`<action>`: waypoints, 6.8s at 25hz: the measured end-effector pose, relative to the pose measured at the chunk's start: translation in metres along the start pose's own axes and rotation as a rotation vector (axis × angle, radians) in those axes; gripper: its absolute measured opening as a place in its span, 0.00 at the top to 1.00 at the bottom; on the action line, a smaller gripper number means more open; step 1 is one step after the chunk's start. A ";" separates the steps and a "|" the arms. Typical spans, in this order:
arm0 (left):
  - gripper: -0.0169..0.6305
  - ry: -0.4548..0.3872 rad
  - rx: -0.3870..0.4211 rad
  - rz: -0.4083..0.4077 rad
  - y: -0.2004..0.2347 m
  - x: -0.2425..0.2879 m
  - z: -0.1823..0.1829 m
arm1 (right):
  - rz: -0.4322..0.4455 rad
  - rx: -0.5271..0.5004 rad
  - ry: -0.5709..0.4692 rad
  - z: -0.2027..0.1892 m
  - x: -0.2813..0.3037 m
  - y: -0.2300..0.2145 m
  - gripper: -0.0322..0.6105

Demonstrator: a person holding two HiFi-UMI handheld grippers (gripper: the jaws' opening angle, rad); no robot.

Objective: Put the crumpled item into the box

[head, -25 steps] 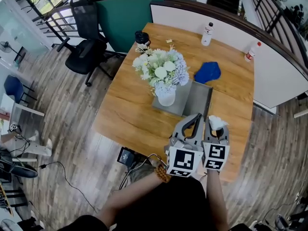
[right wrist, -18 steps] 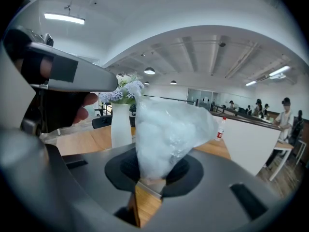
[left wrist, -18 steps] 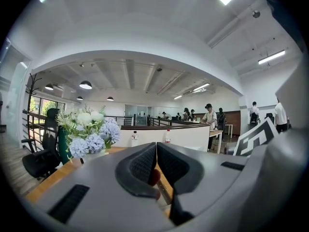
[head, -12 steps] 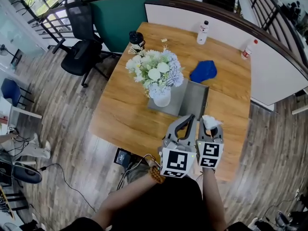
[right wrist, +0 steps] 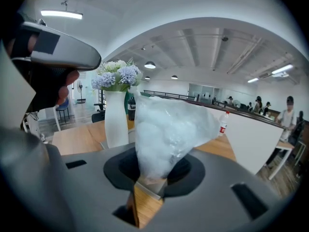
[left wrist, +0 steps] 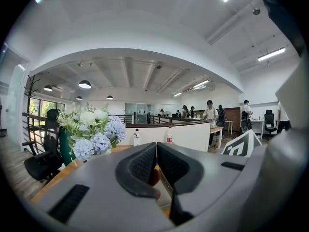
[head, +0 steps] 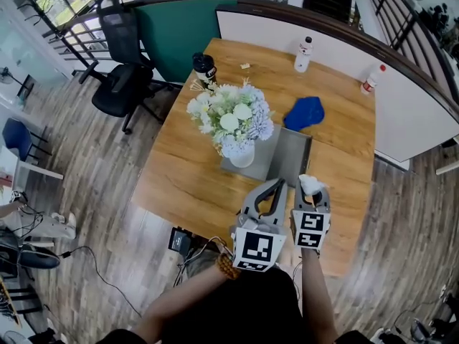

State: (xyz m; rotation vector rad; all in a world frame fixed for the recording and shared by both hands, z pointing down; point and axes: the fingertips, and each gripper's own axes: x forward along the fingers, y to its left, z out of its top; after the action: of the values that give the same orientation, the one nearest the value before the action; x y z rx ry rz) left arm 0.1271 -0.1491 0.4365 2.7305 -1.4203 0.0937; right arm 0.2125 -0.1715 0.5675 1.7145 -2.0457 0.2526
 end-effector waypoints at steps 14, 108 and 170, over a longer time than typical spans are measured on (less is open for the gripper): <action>0.94 -0.006 -0.004 -0.018 0.011 -0.006 0.001 | 0.009 -0.024 0.030 -0.015 0.047 0.004 0.77; 0.94 -0.076 -0.002 -0.076 0.010 0.001 0.025 | 0.074 -0.212 -0.071 0.128 0.105 -0.041 0.39; 0.94 -0.153 -0.004 0.020 0.015 -0.011 0.026 | -0.143 -0.035 -0.501 0.134 -0.109 -0.009 0.83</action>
State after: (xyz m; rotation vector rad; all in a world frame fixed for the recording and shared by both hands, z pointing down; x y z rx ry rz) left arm 0.1093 -0.1513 0.4097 2.7735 -1.4818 -0.1195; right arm 0.2041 -0.1334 0.3984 2.0445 -2.2235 -0.2873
